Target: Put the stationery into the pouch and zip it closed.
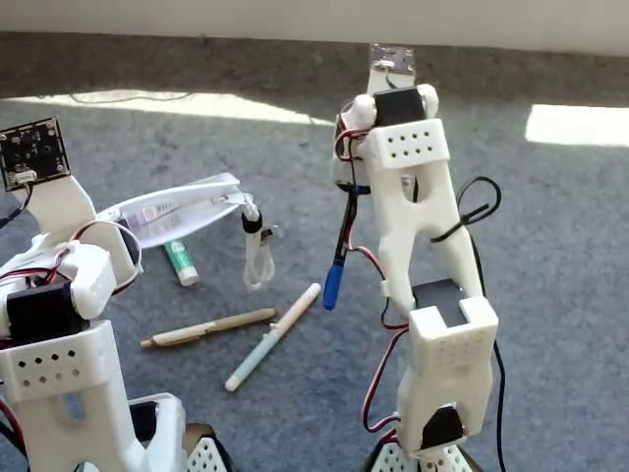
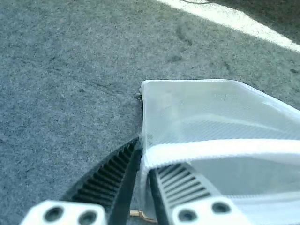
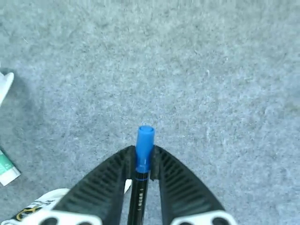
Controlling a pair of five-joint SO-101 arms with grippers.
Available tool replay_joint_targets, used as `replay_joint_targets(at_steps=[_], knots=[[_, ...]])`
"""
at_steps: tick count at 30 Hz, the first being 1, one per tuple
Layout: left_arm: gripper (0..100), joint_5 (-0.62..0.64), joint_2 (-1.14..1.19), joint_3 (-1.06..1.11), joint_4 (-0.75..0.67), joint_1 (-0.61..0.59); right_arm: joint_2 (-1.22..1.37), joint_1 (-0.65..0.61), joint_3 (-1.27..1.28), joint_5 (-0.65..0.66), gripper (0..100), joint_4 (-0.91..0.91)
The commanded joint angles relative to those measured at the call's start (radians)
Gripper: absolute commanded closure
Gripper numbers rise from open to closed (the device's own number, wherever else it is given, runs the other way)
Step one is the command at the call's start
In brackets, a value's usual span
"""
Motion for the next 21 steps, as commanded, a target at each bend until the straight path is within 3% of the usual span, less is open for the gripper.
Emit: replay_joint_targets(at_steps=[1,10,16,21], knots=[[99,-0.009,0.018,0.002,-0.015,-0.010,-0.062,-0.016,-0.007,0.012,99.3,0.015],[99,-0.009,0.018,0.002,-0.015,-0.010,-0.088,-0.035,0.010,0.012,99.3,0.016],[99,-0.009,0.018,0.002,-0.015,-0.008,-0.349,-0.048,0.245,0.021,99.3,-0.035],[99,-0.008,0.018,0.002,-0.014,-0.008,-0.532,-0.074,0.503,0.040,99.3,-0.214]])
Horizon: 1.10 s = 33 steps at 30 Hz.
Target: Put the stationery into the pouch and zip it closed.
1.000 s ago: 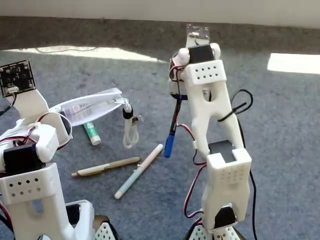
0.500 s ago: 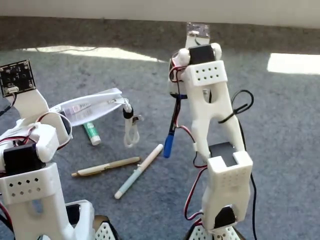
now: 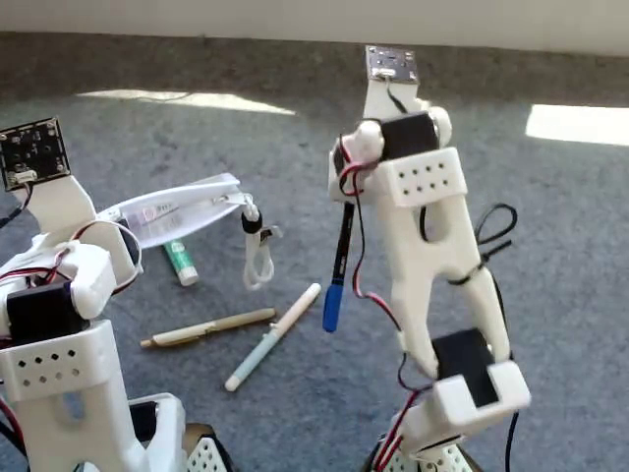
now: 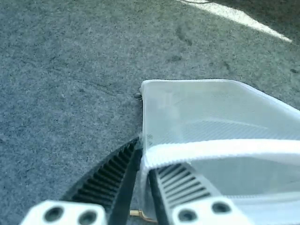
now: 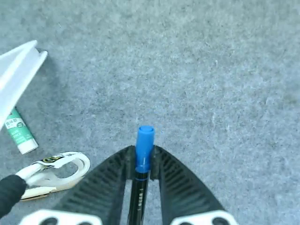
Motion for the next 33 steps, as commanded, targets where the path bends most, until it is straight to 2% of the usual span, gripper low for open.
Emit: replay_joint_targets(at_steps=[1,5,15,21,26,33], knots=[[99,-0.009,0.016,0.002,-0.014,-0.008,-0.154,-0.030,0.147,0.032,99.3,-0.120],[99,-0.009,0.016,0.002,-0.011,-0.008,-0.243,-0.082,0.268,0.066,99.3,-0.147],[99,-0.009,0.016,0.004,-0.014,-0.008,-0.456,-0.128,0.282,0.071,99.3,-0.147],[99,-0.009,0.016,0.004,-0.015,-0.007,-0.625,-0.213,0.341,0.071,99.3,-0.154],[99,-0.009,0.016,0.004,-0.015,-0.007,-0.757,-0.300,0.466,0.071,99.3,-0.291],[99,-0.009,0.016,0.004,-0.012,0.022,-0.908,-0.375,0.633,0.071,99.3,-0.596]])
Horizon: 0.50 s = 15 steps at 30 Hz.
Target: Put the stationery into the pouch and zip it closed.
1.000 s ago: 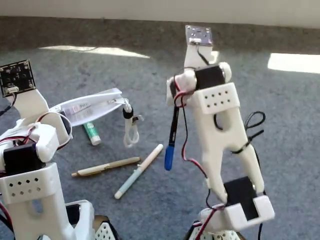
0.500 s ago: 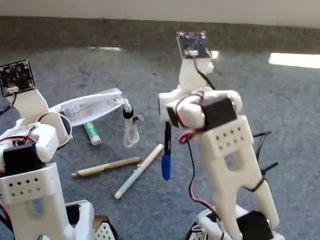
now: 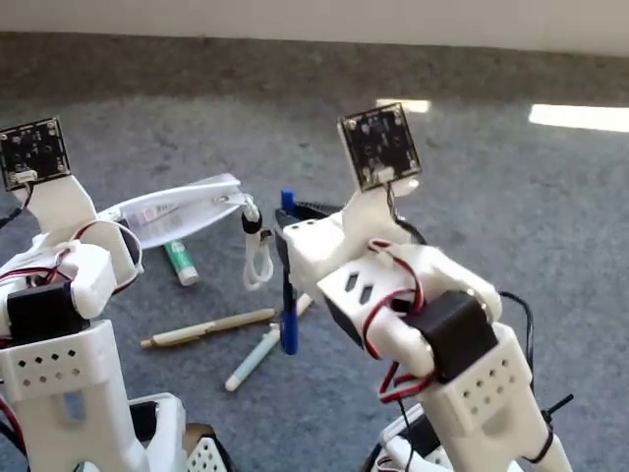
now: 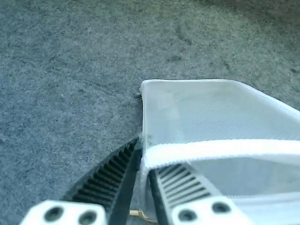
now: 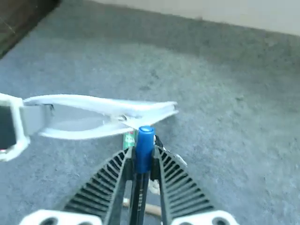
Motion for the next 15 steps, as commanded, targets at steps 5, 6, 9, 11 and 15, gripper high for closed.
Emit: replay_joint_targets(at_steps=[5,6,9,11,15], knots=[[99,-0.009,0.018,0.007,-0.011,0.024,-0.137,-0.110,0.140,0.012,99.3,-0.400],[99,-0.009,0.016,0.016,-0.015,0.024,-0.148,-0.124,0.165,0.012,99.3,-0.456],[99,-0.009,0.016,0.024,-0.017,0.024,-0.174,-0.171,0.245,0.012,99.3,-0.631],[99,-0.009,0.016,0.024,-0.017,0.024,-0.182,-0.193,0.294,0.014,99.3,-0.757],[99,-0.009,0.016,0.024,-0.017,0.022,-0.183,-0.197,0.377,0.120,99.3,-1.001]])
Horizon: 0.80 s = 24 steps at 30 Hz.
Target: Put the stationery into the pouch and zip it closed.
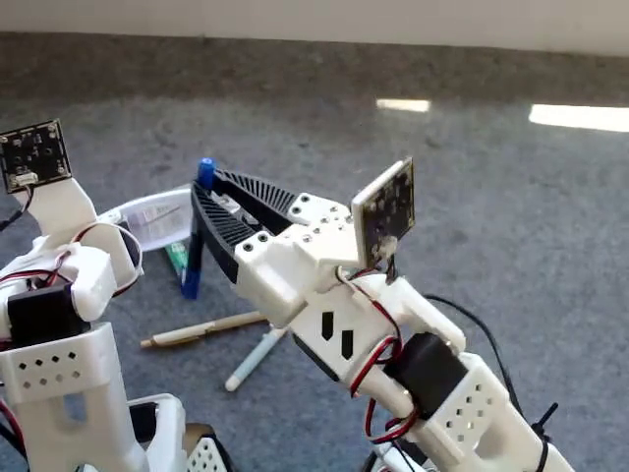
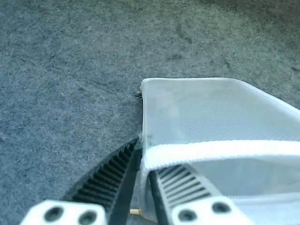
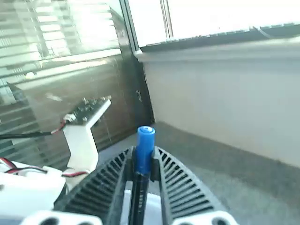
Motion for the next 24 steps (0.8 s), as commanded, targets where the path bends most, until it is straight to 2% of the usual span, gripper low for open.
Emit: replay_joint_targets(at_steps=[1,8,13,16,24], knots=[[99,-0.009,0.016,0.007,-0.014,0.021,-0.019,-0.012,0.053,0.114,99.3,-0.246],[99,-0.009,0.016,0.007,-0.014,0.021,-0.018,-0.008,0.303,0.270,99.3,-0.733],[99,-0.009,0.016,0.007,-0.014,0.019,-0.016,-0.008,0.435,0.345,99.3,-0.954],[99,-0.009,0.016,0.007,-0.014,0.019,-0.021,-0.007,0.466,0.350,99.3,-1.027],[99,-0.011,0.016,0.007,-0.014,0.019,-0.010,-0.008,0.506,0.350,99.3,-1.040]])
